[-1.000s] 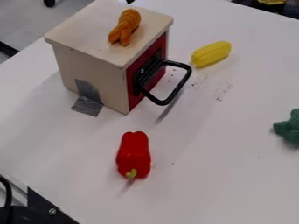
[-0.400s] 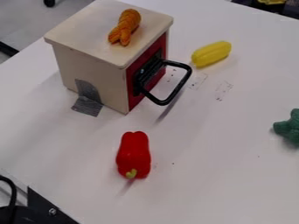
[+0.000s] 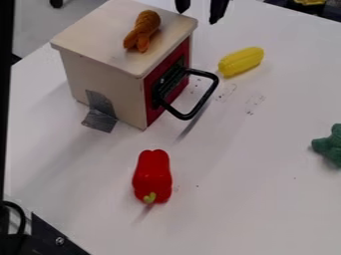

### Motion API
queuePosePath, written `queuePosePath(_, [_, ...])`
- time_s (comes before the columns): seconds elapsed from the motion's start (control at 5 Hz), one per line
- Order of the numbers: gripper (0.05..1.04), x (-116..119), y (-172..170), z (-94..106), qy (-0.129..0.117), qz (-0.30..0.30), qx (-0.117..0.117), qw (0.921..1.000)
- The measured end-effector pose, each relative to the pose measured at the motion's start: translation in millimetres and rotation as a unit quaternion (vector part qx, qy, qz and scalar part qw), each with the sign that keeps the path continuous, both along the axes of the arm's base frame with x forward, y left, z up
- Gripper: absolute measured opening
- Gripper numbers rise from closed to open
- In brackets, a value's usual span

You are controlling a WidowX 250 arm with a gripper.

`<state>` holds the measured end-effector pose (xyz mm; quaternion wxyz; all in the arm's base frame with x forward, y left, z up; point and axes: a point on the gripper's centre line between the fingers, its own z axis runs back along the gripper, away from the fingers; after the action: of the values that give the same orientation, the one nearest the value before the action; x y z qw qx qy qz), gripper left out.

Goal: Picking up the corn

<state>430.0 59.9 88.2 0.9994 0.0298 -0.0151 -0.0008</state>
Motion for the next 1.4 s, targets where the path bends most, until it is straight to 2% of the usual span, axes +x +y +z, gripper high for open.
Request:
queuePosePath(0.2, [0.997,17.2,-10.2,-23.5,-0.006,0.018,0.015,0.9997])
queuePosePath(0.4, [0.997,30.2,-16.0,-37.6,-0.022,0.044,0.017,0.9986])
queuePosePath(0.8, [0.997,41.7,-12.2,-61.0,-0.027,0.059,0.031,0.9974])
queuePosePath(1.0, [0.998,45.7,-18.0,-69.5,-0.019,0.062,0.018,0.9978])
queuePosePath(1.2, [0.998,44.9,-28.0,-69.3,-0.009,0.051,0.012,0.9986])
queuePosePath(1.4, [0.997,41.5,-38.2,-76.4,-0.002,0.043,0.017,0.9989])
